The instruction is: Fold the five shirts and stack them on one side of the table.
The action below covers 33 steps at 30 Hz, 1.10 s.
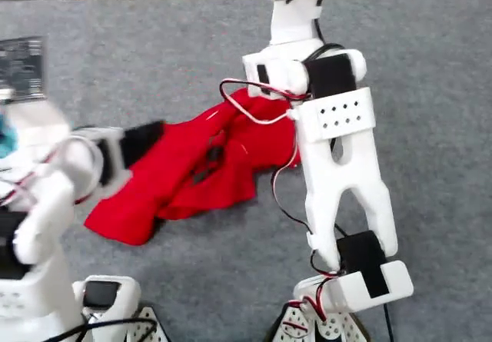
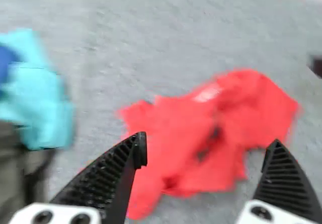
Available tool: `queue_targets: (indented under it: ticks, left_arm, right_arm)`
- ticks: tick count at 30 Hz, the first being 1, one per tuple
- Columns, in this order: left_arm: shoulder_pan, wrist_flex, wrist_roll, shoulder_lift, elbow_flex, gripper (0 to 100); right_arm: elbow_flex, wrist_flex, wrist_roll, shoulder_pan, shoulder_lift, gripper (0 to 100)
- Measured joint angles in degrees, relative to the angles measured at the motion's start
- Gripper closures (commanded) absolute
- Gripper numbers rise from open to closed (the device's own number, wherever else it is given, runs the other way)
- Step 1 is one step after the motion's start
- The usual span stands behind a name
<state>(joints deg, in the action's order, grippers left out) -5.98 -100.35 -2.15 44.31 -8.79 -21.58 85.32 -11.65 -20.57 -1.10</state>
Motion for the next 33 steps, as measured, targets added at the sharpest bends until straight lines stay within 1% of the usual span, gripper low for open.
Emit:
queue_targets:
  ticks: [4, 7, 10, 14, 16, 19, 22, 25, 30, 33]
  left_arm:
    - [-18.02, 0.0, -6.33, -0.09, -0.62, 64]
    - [-33.23, 0.0, -7.74, -0.09, -0.35, 64]
    - [-46.77, 0.0, -8.09, 0.0, 2.2, 64]
    - [-61.27, 0.0, -8.09, -0.09, 6.86, 64]
    - [-66.9, 0.0, -8.09, -0.09, 8.7, 64]
    - [-72.09, 0.0, -8.09, -0.09, 10.73, 64]
    - [-74.2, 0.0, -8.09, -0.09, 12.04, 64]
    - [-76.13, 0.0, -8.09, -0.09, 13.01, 64]
    - [-76.84, 2.11, -8.09, -0.09, 17.58, 64]
    - [-76.84, 4.57, -8.09, -0.09, 19.87, 64]
  right_arm:
    - [0.0, 2.9, 0.26, -8.26, 0.0, 81.1]
    - [-0.09, 3.25, 0.26, -15.65, 1.14, 81.1]
    - [-0.09, 3.25, 0.26, -22.59, 6.15, 81.1]
    - [-0.09, 3.25, 0.26, -30.86, 14.59, 81.1]
    - [-0.35, 3.25, 0.26, -34.11, 19.08, 81.1]
    - [-3.96, 3.25, 0.26, -37.8, 25.32, 81.1]
    - [-8.35, 3.25, 0.26, -40.35, 30.59, 81.1]
    - [-12.57, 3.25, 2.2, -41.85, 35.52, 81.1]
    - [-17.14, 3.25, 4.92, -41.85, 44.22, 81.1]
    - [-19.69, 3.25, 5.45, -40.0, 48.7, 81.1]
